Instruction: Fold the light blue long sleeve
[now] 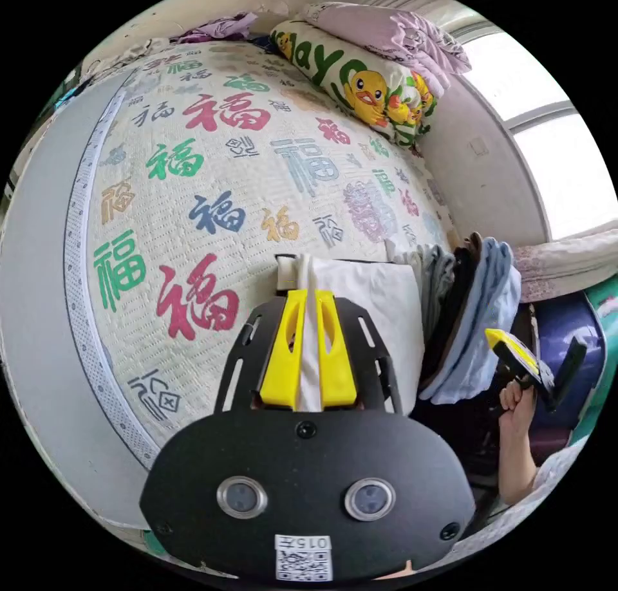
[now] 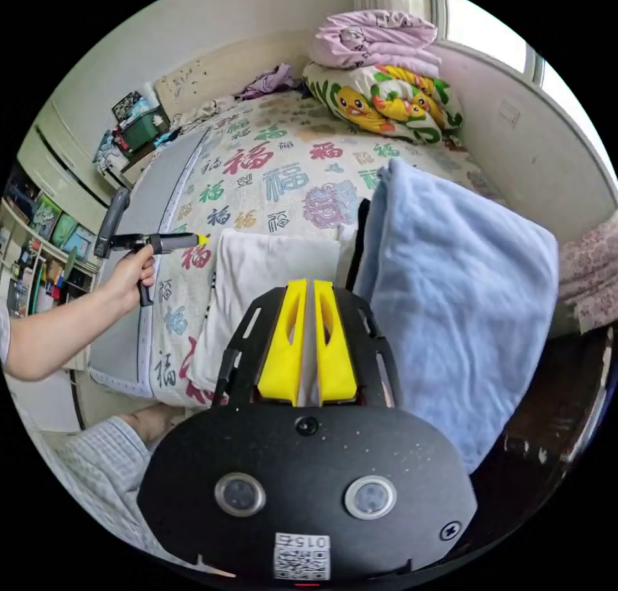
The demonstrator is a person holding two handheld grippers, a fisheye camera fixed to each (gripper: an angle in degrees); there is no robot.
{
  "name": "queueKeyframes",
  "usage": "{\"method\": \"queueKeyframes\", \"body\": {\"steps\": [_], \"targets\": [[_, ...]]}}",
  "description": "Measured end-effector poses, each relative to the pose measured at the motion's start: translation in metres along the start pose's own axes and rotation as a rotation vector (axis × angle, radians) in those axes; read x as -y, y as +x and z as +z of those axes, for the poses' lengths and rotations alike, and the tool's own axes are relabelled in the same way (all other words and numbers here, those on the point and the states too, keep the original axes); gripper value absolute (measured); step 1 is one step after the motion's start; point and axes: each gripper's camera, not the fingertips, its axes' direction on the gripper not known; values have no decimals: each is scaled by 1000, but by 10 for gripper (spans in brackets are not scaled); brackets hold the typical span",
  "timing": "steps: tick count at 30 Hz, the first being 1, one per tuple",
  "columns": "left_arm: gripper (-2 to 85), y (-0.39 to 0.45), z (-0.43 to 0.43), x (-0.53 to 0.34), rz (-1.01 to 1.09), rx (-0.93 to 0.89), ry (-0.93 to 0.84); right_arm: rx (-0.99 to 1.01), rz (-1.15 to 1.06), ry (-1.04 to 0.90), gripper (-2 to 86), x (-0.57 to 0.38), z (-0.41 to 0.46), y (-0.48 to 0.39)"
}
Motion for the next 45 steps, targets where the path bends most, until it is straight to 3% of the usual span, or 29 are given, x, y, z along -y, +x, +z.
{"method": "queueKeyframes", "body": {"steps": [5,11,18,24,31,34,38,45], "targets": [[67,88,26,-48,153,-261,-92,-364,134,-85,89,-73,-20,-8],[94,161,127,-73,217,-382,-303,-349,178,-203,171,-68,15,-18],[92,177,181,-94,229,-439,-401,-482,203,-185,105,-86,6,-14],[21,146,172,-107,191,-467,-379,-263,297,-117,37,-118,-51,31],[2,98,102,-137,196,-830,-190,190,459,289,25,-177,-194,92],[-2,83,48,-138,267,-936,-57,381,394,514,19,-190,-262,95],[-6,24,-43,-146,371,-1034,159,451,197,687,14,-195,-333,58],[-8,-153,-168,-210,404,-1323,418,955,88,882,13,-228,-340,6]]}}
